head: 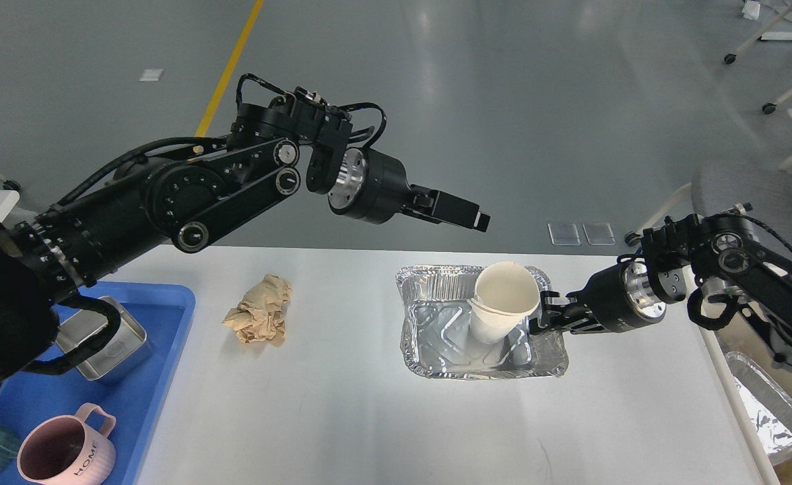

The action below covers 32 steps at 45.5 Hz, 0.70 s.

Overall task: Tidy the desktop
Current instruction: 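Release the paper cup in the foil tray and raise the left gripper, then lower the left gripper to the crumpled tan napkin and grasp it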

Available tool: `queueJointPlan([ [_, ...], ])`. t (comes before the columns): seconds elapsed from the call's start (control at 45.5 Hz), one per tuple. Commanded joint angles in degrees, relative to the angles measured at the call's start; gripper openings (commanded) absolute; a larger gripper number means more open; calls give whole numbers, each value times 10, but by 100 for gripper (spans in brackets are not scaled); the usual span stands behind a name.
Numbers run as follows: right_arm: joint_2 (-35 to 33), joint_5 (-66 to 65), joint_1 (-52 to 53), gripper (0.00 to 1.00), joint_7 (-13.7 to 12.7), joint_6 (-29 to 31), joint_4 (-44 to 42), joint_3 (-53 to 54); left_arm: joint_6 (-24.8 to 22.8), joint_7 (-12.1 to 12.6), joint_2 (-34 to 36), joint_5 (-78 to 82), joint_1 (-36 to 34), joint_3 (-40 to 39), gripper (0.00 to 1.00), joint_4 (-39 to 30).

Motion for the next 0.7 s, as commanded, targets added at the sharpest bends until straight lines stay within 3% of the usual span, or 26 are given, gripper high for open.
queueJointPlan([
  [0.0, 0, 0, 0, 0, 1, 0, -1, 1, -9, 0, 52, -1, 0, -6, 97, -17],
  [0.308, 4, -1, 0, 0, 1, 0, -12, 1, -24, -1, 266, -1, 8, -2, 96, -183],
  [0.682, 2, -2, 0, 0, 0, 0, -12, 2, -24, -7, 495, -32, 21, -26, 96, -242],
])
